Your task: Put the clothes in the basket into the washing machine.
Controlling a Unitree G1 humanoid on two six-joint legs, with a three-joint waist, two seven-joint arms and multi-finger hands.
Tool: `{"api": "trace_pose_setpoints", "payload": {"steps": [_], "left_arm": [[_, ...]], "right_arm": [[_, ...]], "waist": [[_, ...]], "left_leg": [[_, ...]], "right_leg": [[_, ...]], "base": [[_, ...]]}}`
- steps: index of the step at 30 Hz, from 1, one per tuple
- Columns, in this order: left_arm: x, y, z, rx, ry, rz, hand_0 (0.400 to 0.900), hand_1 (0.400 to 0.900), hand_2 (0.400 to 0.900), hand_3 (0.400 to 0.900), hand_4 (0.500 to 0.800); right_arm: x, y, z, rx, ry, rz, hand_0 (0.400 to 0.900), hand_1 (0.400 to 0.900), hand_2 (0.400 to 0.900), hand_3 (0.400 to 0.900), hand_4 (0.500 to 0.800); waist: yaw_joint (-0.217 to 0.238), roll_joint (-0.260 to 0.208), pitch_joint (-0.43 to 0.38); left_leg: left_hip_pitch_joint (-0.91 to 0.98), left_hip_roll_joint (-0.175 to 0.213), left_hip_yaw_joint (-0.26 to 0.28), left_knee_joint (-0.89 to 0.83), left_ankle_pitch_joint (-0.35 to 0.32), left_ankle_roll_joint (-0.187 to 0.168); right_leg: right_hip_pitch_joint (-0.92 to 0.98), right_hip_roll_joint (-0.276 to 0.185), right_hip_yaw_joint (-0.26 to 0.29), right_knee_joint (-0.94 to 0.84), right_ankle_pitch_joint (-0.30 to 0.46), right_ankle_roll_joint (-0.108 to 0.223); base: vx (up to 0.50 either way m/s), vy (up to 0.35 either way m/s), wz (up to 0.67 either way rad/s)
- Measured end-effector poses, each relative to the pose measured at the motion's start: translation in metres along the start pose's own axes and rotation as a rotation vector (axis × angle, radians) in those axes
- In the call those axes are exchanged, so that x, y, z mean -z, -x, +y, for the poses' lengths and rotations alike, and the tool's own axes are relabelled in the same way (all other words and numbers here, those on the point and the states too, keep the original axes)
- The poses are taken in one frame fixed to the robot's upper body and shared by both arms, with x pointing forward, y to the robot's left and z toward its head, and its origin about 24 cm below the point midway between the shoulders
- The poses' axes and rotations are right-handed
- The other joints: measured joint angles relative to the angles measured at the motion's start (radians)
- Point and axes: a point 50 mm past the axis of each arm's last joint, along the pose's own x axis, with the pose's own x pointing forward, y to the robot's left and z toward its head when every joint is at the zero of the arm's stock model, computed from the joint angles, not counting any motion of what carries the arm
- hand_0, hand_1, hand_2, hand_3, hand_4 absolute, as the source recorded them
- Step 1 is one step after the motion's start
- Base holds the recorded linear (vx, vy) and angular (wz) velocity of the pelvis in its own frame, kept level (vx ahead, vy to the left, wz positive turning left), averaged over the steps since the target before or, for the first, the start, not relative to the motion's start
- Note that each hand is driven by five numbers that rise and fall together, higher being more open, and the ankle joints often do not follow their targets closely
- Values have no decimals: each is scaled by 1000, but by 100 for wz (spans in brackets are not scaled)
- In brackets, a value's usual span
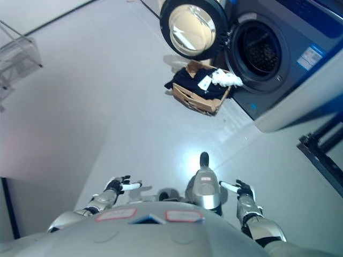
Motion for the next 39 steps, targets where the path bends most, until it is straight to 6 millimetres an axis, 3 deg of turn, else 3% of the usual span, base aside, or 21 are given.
{"api": "trace_pose_setpoints", "payload": {"steps": [3, 4, 6, 7, 8, 11, 14, 16, 19, 22, 26, 27, 28, 29, 30, 32, 34, 35, 36, 37, 39], "left_arm": [[-9, -1, -2, -1, 17, -20, 900, 900, 900, 900, 800], [-10, -2, 0, -3, 15, -20, 900, 900, 900, 900, 800], [-21, -3, 0, -6, 28, -55, 900, 900, 900, 900, 800], [-31, -4, 3, -11, 37, -85, 900, 900, 900, 900, 800], [-33, -5, 4, -12, 46, -91, 900, 900, 900, 900, 800], [-37, -5, 6, -14, 45, -104, 900, 900, 900, 900, 800], [-44, -5, 11, -27, 67, -127, 900, 900, 900, 900, 800], [-46, -5, 13, -34, 77, -141, 900, 900, 900, 900, 800], [-40, -5, 14, -40, 79, -121, 900, 900, 900, 900, 800], [-39, -5, 15, -46, 98, -120, 900, 900, 900, 900, 800], [-24, -4, 19, -56, 91, -74, 900, 900, 900, 900, 800], [-17, -3, 20, -60, 89, -52, 900, 900, 900, 900, 800], [-15, -3, 23, -67, 84, -47, 900, 900, 900, 900, 800], [-7, -2, 25, -69, 78, -21, 900, 900, 900, 900, 800], [-10, -3, 27, -73, 70, -29, 900, 900, 900, 900, 800], [-18, -4, 29, -71, 45, -48, 900, 900, 900, 900, 800], [-37, -6, 32, -74, 28, -107, 900, 900, 900, 900, 800], [-54, -6, 35, -76, 13, -156, 900, 900, 900, 900, 800], [-63, -7, 35, -74, 7, -180, 900, 900, 900, 900, 800], [-65, -7, 37, -77, 8, -184, 900, 900, 900, 900, 800], [-72, -6, 42, -94, 4, -202, 900, 900, 900, 900, 800]], "right_arm": [[-30, -2, 4, -20, -16, -100, 900, 900, 900, 900, 800], [-34, -2, 7, -30, -19, -123, 900, 900, 900, 900, 800], [-47, -2, 9, -40, -22, -170, 900, 900, 900, 900, 800], [-44, -2, 12, -44, -18, -159, 900, 900, 900, 900, 800], [-46, -1, 15, -52, -21, -163, 900, 900, 900, 900, 800], [-51, -2, 16, -50, -6, -170, 900, 900, 900, 900, 800], [-51, -3, 13, -34, -28, -157, 900, 900, 900, 900, 800], [-52, -3, 11, -30, -19, -158, 900, 900, 900, 900, 800], [-58, -3, 9, -26, -16, -175, 900, 900, 900, 900, 800], [-57, -3, 10, -29, -8, -168, 900, 900, 900, 900, 800], [-48, -3, 13, -42, 12, -149, 900, 900, 900, 900, 800], [-43, -2, 14, -47, 18, -134, 900, 900, 900, 900, 800], [-39, -2, 16, -60, 24, -121, 900, 900, 900, 900, 800], [-36, -1, 20, -75, 21, -116, 900, 900, 900, 900, 800], [-32, 0, 22, -84, 20, -110, 900, 900, 900, 900, 800], [-37, 0, 26, -111, 15, -128, 900, 900, 900, 900, 800], [-40, 0, 28, -131, 18, -137, 900, 900, 900, 900, 800], [-52, 0, 30, -145, 23, -166, 900, 900, 900, 900, 800], [-60, 0, 29, -144, 34, -188, 900, 900, 900, 900, 800], [-63, -1, 27, -143, 54, -199, 900, 900, 900, 900, 800], [-70, 0, 29, -150, 93, -224, 900, 900, 900, 900, 800]], "waist": [[1, -23, -3], [4, -40, -11], [19, -66, -16], [39, -90, -6], [57, -116, 8], [85, -144, 34], [97, -139, 63], [125, -114, 67], [141, -63, 70], [193, -60, 76], [199, -85, -2], [195, -104, -14], [196, -126, -28], [197, -139, -36], [189, -151, -49], [152, -144, -39], [153, -128, -20], [152, -102, 14], [142, -66, 44], [136, -42, 57], [137, -34, 62]], "left_leg": [[-51, 29, -39, 195, -16, -38], [-92, 27, -59, 297, -19, -49], [-210, 36, -80, 528, 18, -92], [-258, 35, -76, 651, 73, -107], [-300, 31, -81, 746, 154, -109], [-438, -1, -76, 891, 137, -68], [-541, -8, 10, 716, 124, -38], [-552, -8, 13, 470, 134, -51], [-516, 1, 2, 4, 228, -88], [-538, 9, 0, -49, 269, -86], [-502, -7, 11, -31, 275, -53], [-477, -27, 17, -37, 341, 5], [-452, -45, 34, -29, 372, 32], [-419, -57, 31, -30, 394, 58], [-391, -76, 27, -32, 361, 61], [-355, -108, -7, -25, 329, 88], [-327, -133, -28, 2, 287, 111], [-297, -136, -67, 14, 254, 135], [-272, -126, -104, 17, 244, 135], [-259, -118, -103, 20, 257, 119], [-244, -124, -133, 26, 218, 127]], "right_leg": [[61, 47, -1, -27, -29, -29], [78, 41, -1, -42, -42, -44], [100, 72, -18, -38, -74, -87], [111, 68, -11, -35, -83, -100], [132, 73, 2, -36, -95, -120], [178, 80, 11, -45, -124, -167], [228, 90, 14, -83, -133, -174], [264, 122, 43, -118, -136, -174], [313, 175, 81, -134, -169, -181], [381, 201, 160, -130, -215, -187], [451, 180, 249, -128, -310, -142], [472, 156, 260, -117, -336, -104], [467, 141, 258, -54, -363, -85], [430, 129, 228, 70, -404, -42], [403, 119, 217, 168, -410, -14], [224, 95, 179, 646, -390, 60], [104, 66, 169, 853, -372, 78], [59, 65, 150, 909, -371, 77], [34, 53, 115, 921, -374, 72], [18, 37, 80, 888, -370, 78], [-4, -26, 26, 713, -375, 62]], "base": [[253, -321, 1], [158, -363, 4], [155, -361, -5], [191, -304, -16], [209, -240, -16], [245, -139, -16], [354, -38, -36], [494, 35, -56], [517, 24, -71], [467, 76, -74], [518, 154, -47], [434, 158, -12], [414, 153, 6], [254, 161, 20], [254, 161, 20], [167, 158, 21], [363, 195, 56], [317, 103, 48], [325, -22, 50], [304, -95, 53], [316, -147, 54]]}}
